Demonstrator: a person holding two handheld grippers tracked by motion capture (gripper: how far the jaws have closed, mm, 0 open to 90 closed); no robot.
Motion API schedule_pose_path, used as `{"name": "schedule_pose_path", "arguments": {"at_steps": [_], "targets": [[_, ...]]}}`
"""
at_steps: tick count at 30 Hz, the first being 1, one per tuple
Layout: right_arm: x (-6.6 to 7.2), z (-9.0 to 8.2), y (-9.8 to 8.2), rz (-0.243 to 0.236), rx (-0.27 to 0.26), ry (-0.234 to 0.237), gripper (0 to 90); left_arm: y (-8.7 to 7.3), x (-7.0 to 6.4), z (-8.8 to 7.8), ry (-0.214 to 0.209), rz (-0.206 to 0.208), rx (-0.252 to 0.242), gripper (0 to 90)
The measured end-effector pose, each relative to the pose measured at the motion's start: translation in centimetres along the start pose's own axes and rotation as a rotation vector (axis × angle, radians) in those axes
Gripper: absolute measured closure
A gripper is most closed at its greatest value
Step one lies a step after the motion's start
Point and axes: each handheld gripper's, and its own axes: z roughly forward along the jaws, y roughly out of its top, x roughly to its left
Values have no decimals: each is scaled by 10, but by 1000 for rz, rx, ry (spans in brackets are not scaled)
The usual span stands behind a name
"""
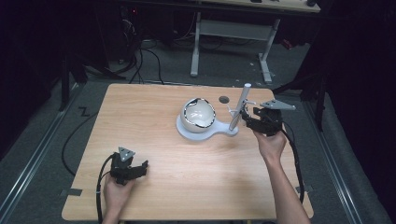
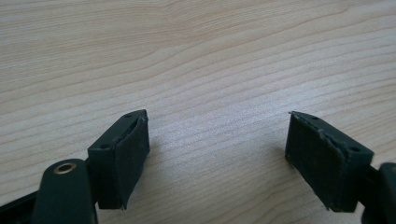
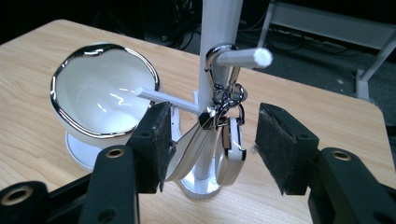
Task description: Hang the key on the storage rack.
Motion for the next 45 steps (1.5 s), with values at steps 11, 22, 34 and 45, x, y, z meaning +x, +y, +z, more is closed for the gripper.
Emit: {"name": "schedule_pose_path", "arguments": {"at_steps": [11,22,34,45], "targets": [[-8,-19,-7,26,-48,-23,527,0,0,0,0,1,0,221],[-21,-38,-18,60,-75,-25,540,0,0,0,1,0,0,220],[-25,-51,-31,73,-91,-31,548,0,0,0,1,0,1,221],[-27,-61,-48,94,-111,-36,554,0,0,0,1,0,0,221]]}}
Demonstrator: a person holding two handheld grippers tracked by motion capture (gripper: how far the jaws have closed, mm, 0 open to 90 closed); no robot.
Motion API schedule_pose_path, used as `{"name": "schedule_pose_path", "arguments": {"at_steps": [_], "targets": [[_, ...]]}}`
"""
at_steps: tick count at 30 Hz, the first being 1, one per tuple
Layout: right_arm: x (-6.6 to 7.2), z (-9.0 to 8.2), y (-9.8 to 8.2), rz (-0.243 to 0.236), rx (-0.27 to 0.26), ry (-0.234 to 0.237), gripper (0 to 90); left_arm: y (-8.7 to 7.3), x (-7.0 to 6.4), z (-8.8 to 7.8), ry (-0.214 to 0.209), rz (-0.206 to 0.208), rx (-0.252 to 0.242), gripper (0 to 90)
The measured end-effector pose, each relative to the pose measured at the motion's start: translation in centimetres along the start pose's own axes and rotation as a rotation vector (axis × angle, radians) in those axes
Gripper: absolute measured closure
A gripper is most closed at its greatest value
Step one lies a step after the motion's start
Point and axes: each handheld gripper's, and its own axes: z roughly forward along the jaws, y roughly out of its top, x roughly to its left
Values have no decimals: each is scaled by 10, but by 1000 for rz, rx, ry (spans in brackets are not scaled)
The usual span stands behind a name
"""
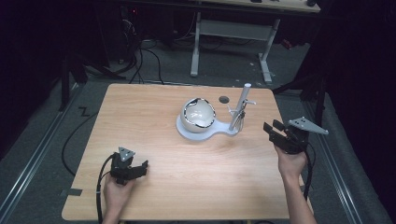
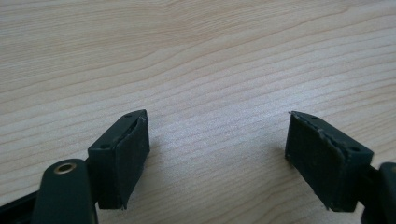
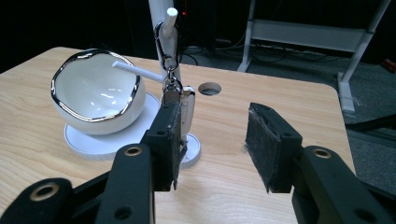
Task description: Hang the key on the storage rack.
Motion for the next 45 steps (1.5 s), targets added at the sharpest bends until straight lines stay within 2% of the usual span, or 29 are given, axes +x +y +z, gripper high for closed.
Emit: {"name": "schedule_pose_path", "arguments": {"at_steps": [8,20,23,35,40,45], "targets": [[0,-4,-11,8,-1,0,554,0,0,0,0,0,0,221],[1,-8,-37,28,12,13,554,0,0,0,1,-1,0,221],[1,-6,-48,45,24,16,554,0,0,0,2,-1,-1,221],[2,2,-67,60,57,17,553,0,0,0,3,-3,-1,222],[5,10,-77,50,86,10,554,0,0,0,4,-3,-1,222],[9,20,-87,60,116,11,552,0,0,0,4,-3,-1,222]]}}
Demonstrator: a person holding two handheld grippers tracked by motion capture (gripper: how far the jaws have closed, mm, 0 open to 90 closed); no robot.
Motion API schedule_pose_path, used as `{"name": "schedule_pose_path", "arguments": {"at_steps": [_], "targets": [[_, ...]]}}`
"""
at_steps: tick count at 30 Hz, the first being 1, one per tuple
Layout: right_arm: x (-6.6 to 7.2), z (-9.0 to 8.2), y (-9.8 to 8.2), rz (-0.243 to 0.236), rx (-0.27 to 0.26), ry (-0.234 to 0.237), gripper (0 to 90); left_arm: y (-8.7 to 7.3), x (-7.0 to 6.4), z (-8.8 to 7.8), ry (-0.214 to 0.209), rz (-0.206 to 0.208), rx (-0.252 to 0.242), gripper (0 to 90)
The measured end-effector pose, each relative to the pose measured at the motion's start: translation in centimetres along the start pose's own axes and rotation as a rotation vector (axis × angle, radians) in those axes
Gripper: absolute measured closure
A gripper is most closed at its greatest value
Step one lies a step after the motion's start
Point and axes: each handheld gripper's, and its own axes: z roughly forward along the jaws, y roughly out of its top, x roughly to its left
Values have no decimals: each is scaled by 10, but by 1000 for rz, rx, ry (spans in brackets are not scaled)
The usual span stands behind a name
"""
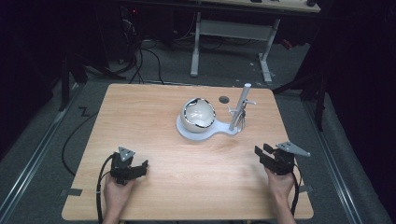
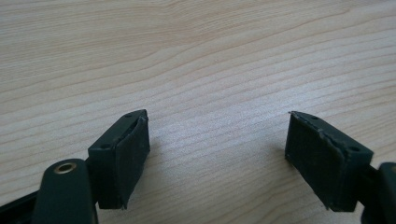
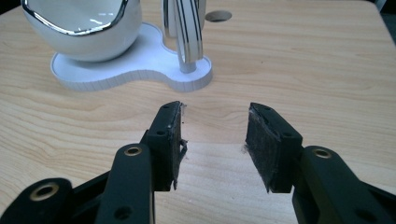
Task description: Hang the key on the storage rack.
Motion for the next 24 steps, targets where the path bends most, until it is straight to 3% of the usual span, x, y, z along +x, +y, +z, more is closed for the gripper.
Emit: {"name": "schedule_pose_path", "arguments": {"at_steps": [12,16,17,24], "targets": [[9,29,-18,-67,149,-49,520,0,0,0,0,0,0,222],[11,42,-25,-87,240,-73,452,0,0,0,0,0,0,222],[10,45,-30,-96,203,-67,443,0,0,0,0,0,-1,222],[11,45,-30,-91,203,-80,437,0,0,0,0,0,0,223]]}}
